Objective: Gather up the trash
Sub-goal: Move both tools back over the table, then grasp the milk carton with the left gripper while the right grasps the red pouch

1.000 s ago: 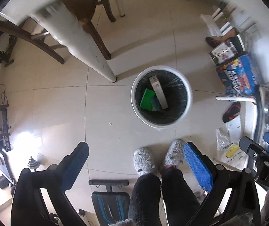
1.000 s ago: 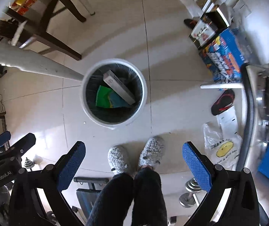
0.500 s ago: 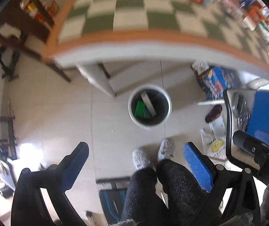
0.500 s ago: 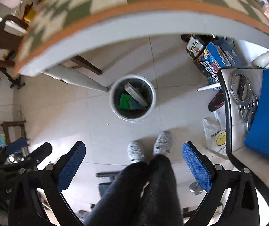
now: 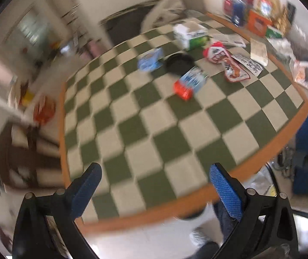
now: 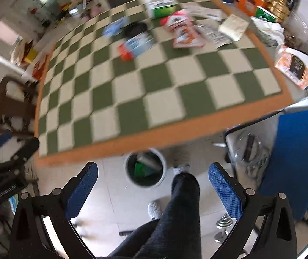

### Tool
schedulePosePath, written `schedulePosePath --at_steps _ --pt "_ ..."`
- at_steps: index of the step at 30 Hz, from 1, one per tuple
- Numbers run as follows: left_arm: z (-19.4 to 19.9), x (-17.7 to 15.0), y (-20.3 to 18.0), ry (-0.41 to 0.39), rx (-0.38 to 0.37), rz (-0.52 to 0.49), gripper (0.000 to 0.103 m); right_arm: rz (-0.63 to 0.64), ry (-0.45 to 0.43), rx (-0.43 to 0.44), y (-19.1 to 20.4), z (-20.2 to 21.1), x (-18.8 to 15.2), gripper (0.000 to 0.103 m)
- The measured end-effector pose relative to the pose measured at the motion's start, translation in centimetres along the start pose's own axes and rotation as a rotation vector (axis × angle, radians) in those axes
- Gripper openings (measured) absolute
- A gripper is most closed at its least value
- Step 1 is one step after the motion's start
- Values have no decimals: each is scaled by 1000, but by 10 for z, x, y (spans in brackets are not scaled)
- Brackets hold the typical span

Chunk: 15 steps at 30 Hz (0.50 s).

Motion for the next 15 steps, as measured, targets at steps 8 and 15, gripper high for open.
schedulePosePath --at_steps 8,15 --pt "-127 112 -41 190 24 -269 102 -125 120 -44 -94 -94 126 103" --pt "-209 149 -60 314 42 -522 102 -133 207 -41 -122 -153 186 103"
Point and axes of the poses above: each gripper's, at about its wrist camera, not at the fingertips, and z roughly against the way its jaws point, y to its left, x to its top, the point moved 10 cm from there along -z, roughly the way its jaws point, and after that the axes turned 8 degrees about -x, right-handed, at the moved point
